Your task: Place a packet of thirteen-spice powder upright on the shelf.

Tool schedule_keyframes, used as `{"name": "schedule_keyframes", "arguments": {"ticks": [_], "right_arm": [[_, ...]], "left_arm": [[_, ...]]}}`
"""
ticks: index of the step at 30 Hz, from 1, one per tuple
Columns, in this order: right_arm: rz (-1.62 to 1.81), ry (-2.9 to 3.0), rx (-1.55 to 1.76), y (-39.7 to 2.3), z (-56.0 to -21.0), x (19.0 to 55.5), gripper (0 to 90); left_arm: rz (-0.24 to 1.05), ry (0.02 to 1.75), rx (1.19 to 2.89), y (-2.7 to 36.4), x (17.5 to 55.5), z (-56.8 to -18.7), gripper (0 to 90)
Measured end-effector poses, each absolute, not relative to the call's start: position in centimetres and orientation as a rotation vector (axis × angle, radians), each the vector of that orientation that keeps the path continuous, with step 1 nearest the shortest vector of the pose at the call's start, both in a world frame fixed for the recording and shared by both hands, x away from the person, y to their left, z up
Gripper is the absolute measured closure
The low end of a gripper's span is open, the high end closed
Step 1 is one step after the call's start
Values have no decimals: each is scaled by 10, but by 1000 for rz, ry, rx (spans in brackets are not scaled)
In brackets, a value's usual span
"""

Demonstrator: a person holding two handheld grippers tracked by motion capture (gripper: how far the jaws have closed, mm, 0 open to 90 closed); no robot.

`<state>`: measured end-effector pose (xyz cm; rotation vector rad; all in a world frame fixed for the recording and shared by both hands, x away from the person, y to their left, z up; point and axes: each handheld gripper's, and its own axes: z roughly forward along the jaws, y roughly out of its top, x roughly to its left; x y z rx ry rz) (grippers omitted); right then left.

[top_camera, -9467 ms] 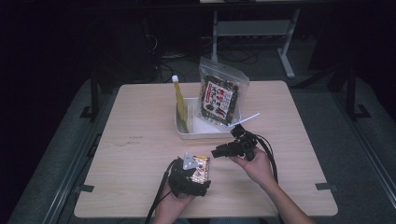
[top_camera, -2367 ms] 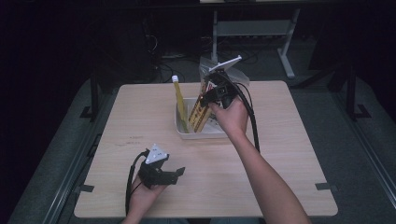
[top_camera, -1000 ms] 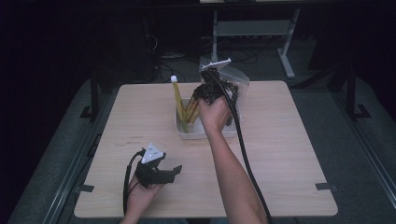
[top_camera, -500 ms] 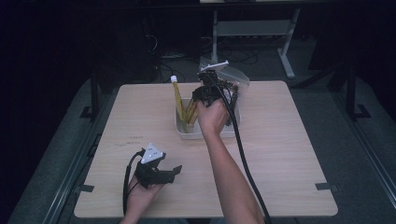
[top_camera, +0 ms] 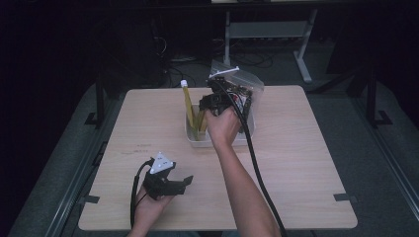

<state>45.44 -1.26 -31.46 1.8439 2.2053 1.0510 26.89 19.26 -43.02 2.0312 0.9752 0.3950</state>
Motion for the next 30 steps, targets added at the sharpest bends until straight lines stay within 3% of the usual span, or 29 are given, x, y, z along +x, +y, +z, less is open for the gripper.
{"name": "schedule_keyframes", "arguments": {"ticks": [4,6,13,25,30], "right_arm": [[1034,2218,1837,-12,-315,453,596],[978,2208,1820,-11,-313,451,663],[950,2178,1827,-10,-313,446,673],[970,2089,1907,-8,-318,443,665],[1021,2153,1921,-10,-323,444,600]], "left_arm": [[396,974,2031,192,268,-430,202],[396,977,2029,192,268,-430,203],[400,971,2036,191,267,-430,205],[403,979,2024,193,266,-430,210],[403,978,2025,193,267,-430,212]]}}
